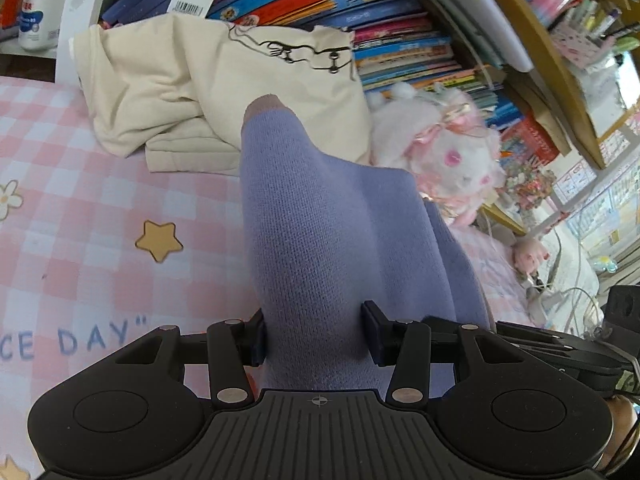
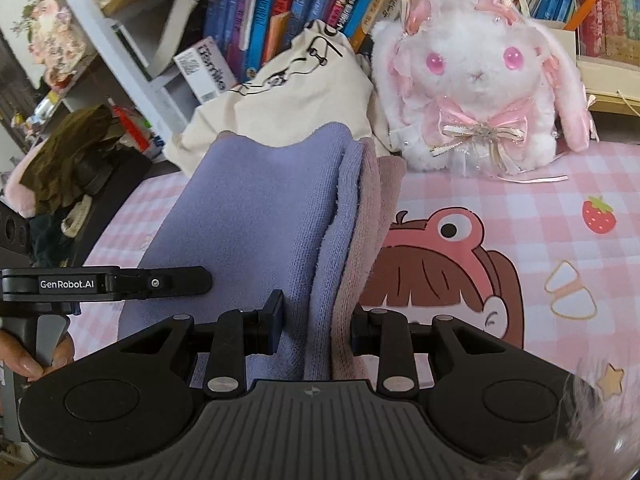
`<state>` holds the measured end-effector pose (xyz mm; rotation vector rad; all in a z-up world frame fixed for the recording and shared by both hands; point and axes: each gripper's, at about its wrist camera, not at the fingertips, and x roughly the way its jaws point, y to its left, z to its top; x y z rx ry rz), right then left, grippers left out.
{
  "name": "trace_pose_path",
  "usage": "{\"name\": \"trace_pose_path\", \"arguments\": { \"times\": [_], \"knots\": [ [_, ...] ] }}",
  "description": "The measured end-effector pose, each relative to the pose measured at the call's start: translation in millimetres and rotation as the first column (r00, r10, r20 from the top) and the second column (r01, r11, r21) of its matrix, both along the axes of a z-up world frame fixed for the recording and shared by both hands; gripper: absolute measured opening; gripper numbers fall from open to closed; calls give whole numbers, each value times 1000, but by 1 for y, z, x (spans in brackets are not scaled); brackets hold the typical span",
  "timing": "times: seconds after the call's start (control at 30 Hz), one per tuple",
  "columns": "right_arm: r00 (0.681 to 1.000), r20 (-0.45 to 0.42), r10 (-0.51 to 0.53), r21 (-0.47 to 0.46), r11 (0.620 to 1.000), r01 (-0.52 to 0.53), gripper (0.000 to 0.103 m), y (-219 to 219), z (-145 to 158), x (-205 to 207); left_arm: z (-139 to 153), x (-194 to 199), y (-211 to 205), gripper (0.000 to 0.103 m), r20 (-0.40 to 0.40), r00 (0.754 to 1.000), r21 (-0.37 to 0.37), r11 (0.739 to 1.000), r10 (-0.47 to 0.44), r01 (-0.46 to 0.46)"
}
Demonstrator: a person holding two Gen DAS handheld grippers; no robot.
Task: Fold clothes
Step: 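Lift the folded sweater with both grippers and fold it in half toward the bunny, then set the folded sweater down and open both grippers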
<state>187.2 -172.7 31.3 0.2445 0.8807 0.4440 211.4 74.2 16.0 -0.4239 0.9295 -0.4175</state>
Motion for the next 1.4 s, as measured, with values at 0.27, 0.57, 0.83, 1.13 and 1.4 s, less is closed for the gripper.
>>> {"name": "trace_pose_path", "arguments": {
  "times": [0.27, 0.57, 0.83, 1.13, 1.4],
  "knots": [
    [999, -21, -25, -26, 999, 25, 28, 9, -15, 28, -17, 28, 3, 45, -24, 1000, 11, 1000, 9, -8],
    [998, -22, -58, -34, 998, 57, 41, 13, -21, 40, -23, 39, 9, 53, -42, 997, 4, 998, 66, -66],
    [996, 67, -57, -86, 994, 62, 78, 14, -5, 27, 4, 16, -3, 76, 127, 985, 148, 979, 119, -138],
    [974, 205, -95, -166, 977, 130, 92, -3, 9, -22, 35, -40, -29, 92, 307, 946, 317, 926, 106, -207],
    [960, 244, -136, -232, 953, 194, 100, -24, -1, -81, 21, -110, -59, 97, 374, 923, 426, 869, 85, -253]
  ]
}}
